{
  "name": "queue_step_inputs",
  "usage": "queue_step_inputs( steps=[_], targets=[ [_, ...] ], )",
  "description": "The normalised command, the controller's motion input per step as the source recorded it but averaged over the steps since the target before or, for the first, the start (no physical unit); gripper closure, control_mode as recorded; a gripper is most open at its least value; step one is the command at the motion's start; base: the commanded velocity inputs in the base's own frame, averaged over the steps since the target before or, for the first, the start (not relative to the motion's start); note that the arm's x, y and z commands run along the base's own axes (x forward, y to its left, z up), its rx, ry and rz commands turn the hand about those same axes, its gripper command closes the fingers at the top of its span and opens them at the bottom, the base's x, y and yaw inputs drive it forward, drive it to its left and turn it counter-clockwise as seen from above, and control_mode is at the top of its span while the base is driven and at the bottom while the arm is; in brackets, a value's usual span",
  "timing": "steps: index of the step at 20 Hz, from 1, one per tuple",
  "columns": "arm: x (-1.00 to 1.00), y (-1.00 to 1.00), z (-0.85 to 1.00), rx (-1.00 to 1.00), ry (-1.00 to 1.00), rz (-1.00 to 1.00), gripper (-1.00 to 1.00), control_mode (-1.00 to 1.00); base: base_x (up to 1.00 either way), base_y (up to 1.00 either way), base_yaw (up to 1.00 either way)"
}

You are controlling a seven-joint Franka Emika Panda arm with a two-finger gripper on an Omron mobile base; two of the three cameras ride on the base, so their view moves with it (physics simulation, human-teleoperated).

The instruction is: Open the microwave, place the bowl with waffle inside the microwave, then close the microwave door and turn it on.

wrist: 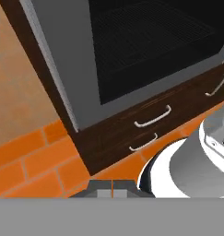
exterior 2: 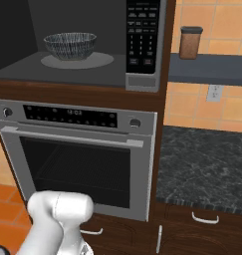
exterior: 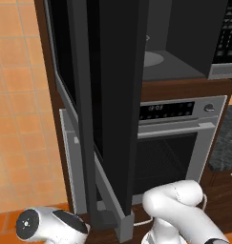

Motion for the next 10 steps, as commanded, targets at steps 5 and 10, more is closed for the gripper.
queue_step_inputs(
  steps=[5,10],
  targets=[
    [0.00,0.65,0.33,-0.62,-0.04,-0.14,1.00,-1.00,0.00,0.00,0.00],
    [-0.09,0.23,0.09,-0.36,-0.42,-0.01,1.00,-1.00,0.00,0.00,0.00]
  ],
)
